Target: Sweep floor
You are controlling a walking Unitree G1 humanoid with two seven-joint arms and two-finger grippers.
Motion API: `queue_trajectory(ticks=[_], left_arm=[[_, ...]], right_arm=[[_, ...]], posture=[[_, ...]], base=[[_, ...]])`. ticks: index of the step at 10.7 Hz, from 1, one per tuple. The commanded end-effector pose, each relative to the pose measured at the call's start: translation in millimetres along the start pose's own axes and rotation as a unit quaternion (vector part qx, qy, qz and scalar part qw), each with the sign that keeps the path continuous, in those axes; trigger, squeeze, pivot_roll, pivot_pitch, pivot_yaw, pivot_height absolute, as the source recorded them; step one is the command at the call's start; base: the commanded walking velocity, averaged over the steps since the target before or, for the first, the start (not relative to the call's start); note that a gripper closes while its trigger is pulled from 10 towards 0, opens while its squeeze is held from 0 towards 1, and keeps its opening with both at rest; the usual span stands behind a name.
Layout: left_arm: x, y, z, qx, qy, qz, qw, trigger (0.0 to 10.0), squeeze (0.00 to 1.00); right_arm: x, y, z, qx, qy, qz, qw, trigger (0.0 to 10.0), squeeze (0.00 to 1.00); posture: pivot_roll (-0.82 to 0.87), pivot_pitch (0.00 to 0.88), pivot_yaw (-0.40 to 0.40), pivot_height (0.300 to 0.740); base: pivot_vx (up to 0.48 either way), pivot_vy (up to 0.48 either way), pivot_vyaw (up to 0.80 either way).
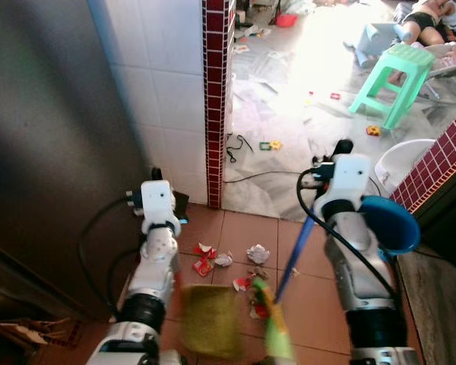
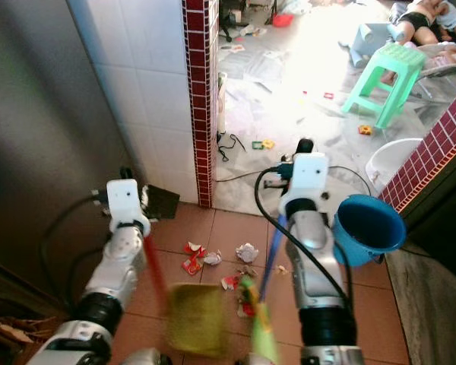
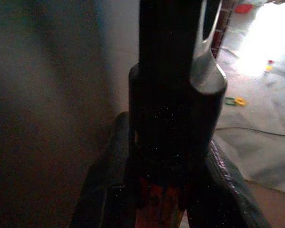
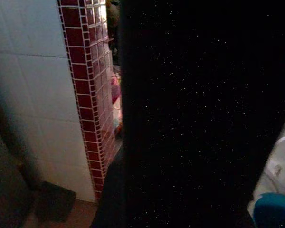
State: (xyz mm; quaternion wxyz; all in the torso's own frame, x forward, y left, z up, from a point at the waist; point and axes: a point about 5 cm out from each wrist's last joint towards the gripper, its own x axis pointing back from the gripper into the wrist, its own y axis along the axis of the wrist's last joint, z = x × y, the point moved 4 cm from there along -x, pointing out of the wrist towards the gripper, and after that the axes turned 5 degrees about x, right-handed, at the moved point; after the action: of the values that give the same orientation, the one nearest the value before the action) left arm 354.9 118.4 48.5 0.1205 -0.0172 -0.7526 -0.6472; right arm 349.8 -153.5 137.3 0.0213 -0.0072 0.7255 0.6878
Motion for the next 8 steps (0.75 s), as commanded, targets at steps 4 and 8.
queue_trajectory(ticks=[4,8], left_arm=[[-4.4,3,-6.5,0.011,-0.009,-0.009,1.000,10.0,0.00],[-5.7,1,-8.7,0.010,-0.015,-0.005,1.000,10.0,0.00]], right_arm=[[-6.4,30,37.4,-0.134,0.082,-0.015,0.987,10.0,0.00],[-9.7,79,45.4,-0.134,0.176,-0.084,0.972,10.0,0.00]], posture=[[-0.09,0.000,-0.004,0.740],[-0.10,0.000,0.001,0.740]], base=[[0.000,0.000,0.00],[0.000,0.000,0.00]])
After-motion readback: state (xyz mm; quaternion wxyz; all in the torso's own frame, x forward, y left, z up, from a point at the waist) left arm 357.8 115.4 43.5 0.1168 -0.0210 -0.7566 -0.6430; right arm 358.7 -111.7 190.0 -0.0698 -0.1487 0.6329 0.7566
